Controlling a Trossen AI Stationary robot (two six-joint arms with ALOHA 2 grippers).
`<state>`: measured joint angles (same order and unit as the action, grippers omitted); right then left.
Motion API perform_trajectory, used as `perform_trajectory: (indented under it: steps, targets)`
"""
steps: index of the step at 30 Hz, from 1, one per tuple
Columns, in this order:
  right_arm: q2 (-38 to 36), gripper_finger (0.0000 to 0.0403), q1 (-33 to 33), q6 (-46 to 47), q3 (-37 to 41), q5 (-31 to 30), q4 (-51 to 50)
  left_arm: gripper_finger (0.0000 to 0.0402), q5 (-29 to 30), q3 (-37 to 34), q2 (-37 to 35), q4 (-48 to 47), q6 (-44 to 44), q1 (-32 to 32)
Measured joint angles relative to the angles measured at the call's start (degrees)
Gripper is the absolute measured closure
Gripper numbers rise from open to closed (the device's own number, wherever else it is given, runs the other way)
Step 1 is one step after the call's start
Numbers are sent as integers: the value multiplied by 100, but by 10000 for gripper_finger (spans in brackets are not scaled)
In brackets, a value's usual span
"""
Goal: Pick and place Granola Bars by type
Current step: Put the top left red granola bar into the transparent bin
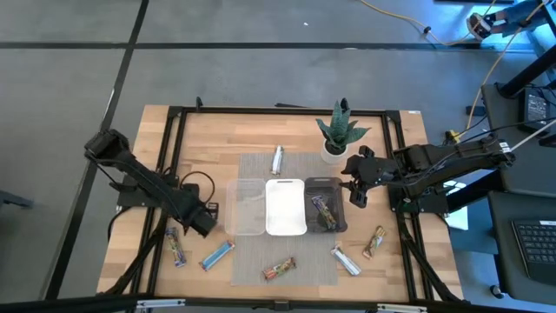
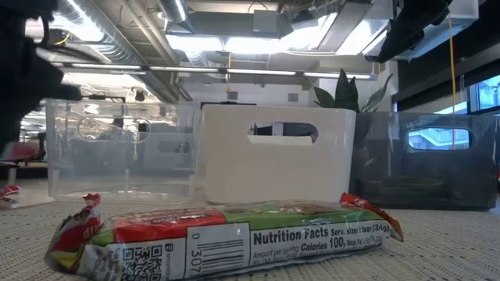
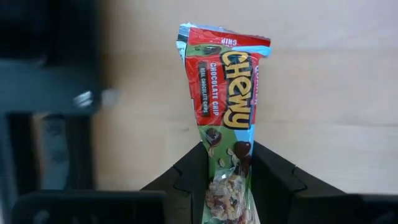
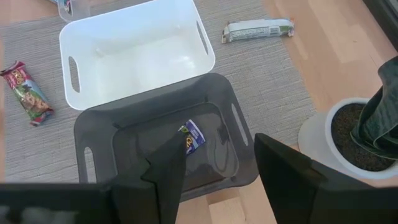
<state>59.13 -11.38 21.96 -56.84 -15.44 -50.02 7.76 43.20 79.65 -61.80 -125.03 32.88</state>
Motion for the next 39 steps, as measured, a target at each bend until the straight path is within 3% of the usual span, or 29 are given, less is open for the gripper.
perform_trajectory:
  steps: [7,15,19,24,32,39]
  targets:
    - [0,211,0,-1,0,0,0,307,1961,239,-940,180,513,-6]
    - [0,211,0,0,0,-155,6,307,3309,1315,-1309,426,2253,-86]
    - [0,211,0,2,0,-168,90,307,3229,1745,-1043,1030,3592,-447]
    - [0,211,0,29,0,-164,116,306,2619,1928,-491,1872,4727,-1059]
    - [-2,211,0,37,0,-144,114,306,1224,1930,462,2080,4782,-1568]
    - [-2,211,0,32,0,-142,107,306,782,1930,1105,2082,4630,-1697]
